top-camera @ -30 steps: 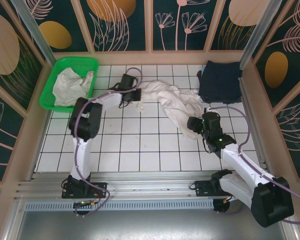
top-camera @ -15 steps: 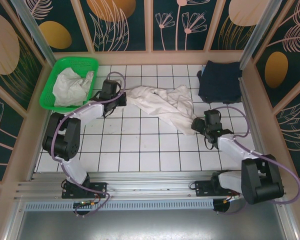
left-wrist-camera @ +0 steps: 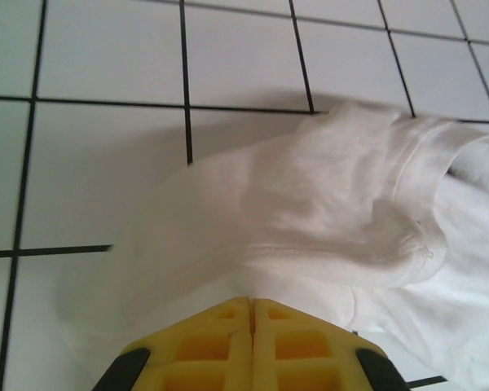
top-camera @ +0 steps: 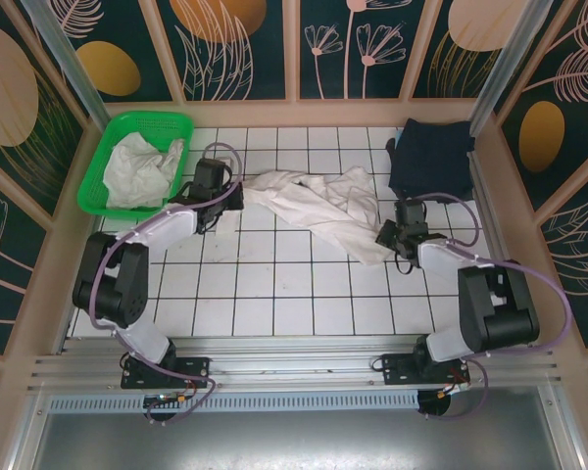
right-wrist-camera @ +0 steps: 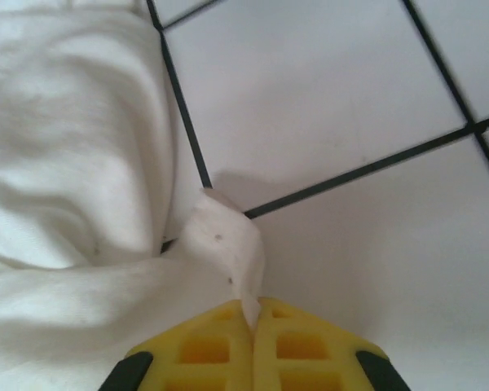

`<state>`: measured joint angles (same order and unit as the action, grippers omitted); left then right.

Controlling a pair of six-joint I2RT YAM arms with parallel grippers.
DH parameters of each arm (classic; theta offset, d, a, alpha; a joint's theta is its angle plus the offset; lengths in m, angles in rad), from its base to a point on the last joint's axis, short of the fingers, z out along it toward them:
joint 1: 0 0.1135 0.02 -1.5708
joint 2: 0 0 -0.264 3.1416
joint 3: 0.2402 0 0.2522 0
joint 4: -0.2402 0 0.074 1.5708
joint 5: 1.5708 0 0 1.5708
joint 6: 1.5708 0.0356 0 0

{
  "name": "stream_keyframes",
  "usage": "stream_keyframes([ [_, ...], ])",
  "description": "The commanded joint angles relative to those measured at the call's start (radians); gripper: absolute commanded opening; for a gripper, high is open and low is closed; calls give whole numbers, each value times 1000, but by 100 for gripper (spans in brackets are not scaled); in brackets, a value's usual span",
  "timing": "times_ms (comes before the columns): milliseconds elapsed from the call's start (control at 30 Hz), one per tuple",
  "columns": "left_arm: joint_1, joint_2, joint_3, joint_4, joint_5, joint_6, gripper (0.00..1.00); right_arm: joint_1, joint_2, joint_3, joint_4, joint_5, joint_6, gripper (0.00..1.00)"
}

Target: Fold and stack the t-shirts

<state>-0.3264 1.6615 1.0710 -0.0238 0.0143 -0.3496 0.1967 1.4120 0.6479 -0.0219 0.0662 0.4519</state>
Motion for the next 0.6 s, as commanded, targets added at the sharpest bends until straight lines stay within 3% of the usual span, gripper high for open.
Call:
stream_keyframes([
  [0,7,-114,-9,-33,-63,23,0,13,-143,69,-100,95,-11,0],
  [167,6,-308,-5,-89,-136,39,0,36,-368,193,-270,162,-56,0],
  [300,6,-445,35,-142,-195,49,3,40,-451,382,-404,151,-119,0],
  [467,6,-550,66,-98,-245,64,0,39,-403,593,-421,215,-176,0],
  [567,7,-456,146,-49,-224,73,0,38,-255,692,-338,198,-207,0],
])
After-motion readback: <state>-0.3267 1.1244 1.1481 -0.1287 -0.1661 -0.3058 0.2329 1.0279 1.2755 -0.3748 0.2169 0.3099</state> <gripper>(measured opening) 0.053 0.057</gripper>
